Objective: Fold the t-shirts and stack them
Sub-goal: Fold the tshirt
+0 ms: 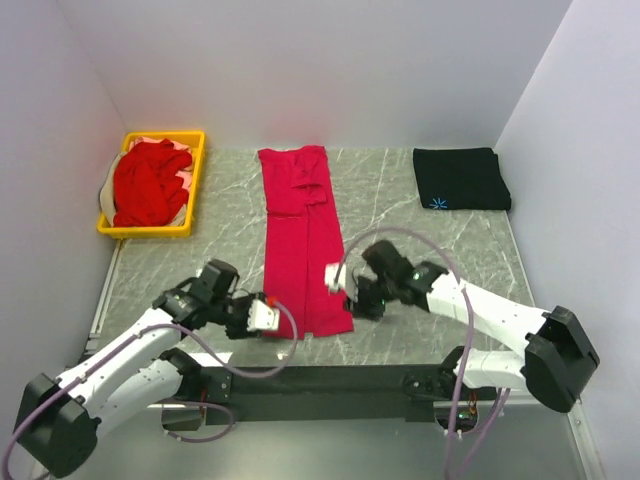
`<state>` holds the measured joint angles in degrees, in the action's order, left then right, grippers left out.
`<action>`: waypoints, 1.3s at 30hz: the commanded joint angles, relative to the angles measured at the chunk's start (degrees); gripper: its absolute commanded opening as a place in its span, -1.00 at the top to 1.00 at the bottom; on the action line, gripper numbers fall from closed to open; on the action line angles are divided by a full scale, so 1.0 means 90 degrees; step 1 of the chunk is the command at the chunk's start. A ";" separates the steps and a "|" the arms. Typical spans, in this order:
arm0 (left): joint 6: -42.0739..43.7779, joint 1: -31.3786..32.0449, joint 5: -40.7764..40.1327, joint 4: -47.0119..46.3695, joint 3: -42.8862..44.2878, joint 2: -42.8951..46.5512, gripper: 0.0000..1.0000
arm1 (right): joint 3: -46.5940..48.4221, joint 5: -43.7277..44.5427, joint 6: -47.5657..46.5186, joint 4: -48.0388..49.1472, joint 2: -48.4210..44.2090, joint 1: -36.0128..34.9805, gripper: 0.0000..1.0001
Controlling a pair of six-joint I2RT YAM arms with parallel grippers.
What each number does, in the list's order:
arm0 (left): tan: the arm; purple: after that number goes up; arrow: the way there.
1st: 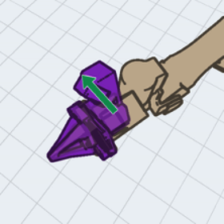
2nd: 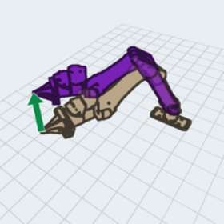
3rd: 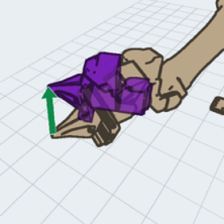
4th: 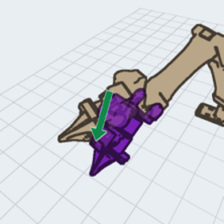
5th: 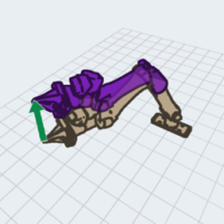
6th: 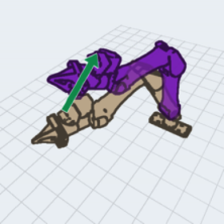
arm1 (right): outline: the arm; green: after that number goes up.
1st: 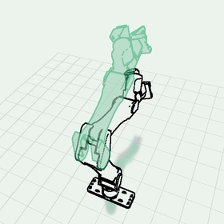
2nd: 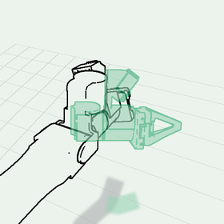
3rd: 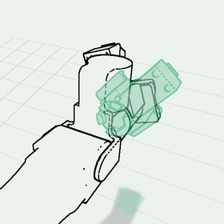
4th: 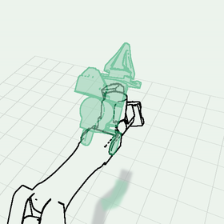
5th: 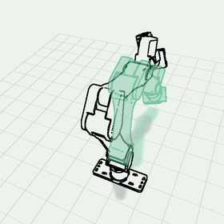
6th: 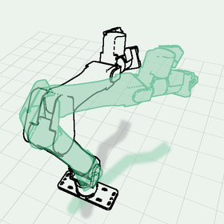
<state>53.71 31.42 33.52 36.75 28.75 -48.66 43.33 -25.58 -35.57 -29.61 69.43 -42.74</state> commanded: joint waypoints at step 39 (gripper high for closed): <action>0.0195 0.1441 0.0016 0.0096 0.0330 -0.0619 0.99 | -0.0703 0.0606 -0.1224 0.0526 -0.0605 -0.1862 1.00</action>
<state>59.66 44.10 29.45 31.75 28.69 -56.18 34.57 -18.37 -51.31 -21.32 66.32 -59.11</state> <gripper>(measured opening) 0.033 0.020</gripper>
